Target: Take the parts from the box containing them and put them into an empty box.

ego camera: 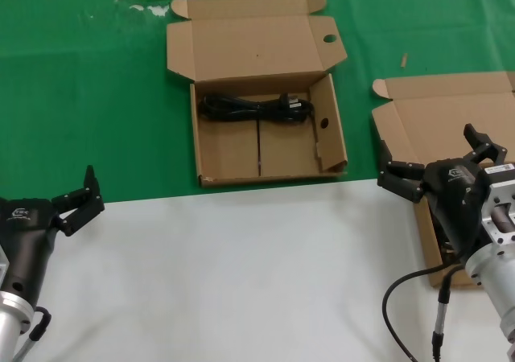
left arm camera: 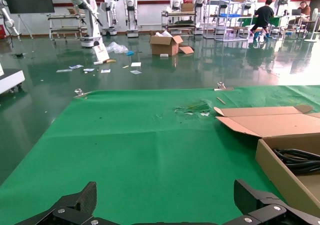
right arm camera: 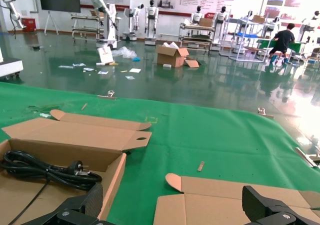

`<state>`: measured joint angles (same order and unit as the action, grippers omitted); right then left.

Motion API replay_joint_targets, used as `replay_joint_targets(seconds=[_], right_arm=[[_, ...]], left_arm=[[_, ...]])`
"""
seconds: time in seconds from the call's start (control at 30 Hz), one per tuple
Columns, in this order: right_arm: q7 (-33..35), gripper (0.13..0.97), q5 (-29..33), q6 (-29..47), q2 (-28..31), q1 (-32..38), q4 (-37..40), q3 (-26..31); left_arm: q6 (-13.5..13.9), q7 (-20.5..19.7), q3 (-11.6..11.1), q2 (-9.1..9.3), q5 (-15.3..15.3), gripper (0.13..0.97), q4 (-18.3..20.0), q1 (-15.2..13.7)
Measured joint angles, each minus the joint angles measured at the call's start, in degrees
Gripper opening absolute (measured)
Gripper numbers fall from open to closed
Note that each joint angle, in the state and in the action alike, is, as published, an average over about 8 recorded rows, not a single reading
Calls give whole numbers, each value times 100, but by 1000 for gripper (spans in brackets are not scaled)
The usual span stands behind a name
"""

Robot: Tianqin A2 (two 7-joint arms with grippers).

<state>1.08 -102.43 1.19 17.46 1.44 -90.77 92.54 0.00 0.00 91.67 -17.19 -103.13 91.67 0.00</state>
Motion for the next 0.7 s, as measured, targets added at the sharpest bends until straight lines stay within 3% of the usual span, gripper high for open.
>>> replay_joint_targets(seconds=[0.7], right_arm=[[0,966,0,0,0,0,0,0]], left_arm=[[0,0,0,0,0,966,0,0]])
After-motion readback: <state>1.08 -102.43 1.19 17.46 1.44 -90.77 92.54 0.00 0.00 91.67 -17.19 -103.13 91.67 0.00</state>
